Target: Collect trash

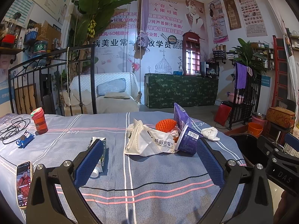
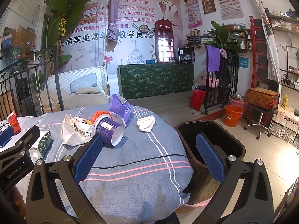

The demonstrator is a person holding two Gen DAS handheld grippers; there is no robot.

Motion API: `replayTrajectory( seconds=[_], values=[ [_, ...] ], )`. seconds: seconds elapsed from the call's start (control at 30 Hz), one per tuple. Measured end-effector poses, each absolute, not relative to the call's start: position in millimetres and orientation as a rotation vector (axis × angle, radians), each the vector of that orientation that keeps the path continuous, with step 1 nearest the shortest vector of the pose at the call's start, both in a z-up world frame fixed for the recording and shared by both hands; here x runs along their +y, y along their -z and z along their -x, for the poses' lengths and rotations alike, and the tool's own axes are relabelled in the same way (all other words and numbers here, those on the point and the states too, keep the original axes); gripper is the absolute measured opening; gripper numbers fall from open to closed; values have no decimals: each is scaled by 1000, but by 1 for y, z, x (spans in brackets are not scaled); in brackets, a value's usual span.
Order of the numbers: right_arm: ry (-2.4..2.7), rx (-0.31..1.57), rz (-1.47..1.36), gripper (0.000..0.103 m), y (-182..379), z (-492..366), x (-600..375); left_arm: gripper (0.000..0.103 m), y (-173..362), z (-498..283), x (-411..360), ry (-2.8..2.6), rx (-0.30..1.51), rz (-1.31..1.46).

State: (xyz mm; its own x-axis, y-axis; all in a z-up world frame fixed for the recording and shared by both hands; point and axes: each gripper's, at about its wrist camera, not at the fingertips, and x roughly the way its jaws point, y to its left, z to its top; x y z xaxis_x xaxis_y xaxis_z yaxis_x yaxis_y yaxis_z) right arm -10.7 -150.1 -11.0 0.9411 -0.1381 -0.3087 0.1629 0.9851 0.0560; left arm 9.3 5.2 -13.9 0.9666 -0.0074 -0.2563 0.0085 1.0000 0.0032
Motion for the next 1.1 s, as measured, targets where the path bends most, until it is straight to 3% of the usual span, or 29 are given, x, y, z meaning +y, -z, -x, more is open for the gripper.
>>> replayTrajectory(
  seconds=[0.6,1.1],
  values=[
    [135,351,-59,98,22,-1,-146,97,24,-16,9,3,317,11],
    [-25,560,-14,98,48,-56,-125,97,44,-75,71,-101,621,-19]
  ],
)
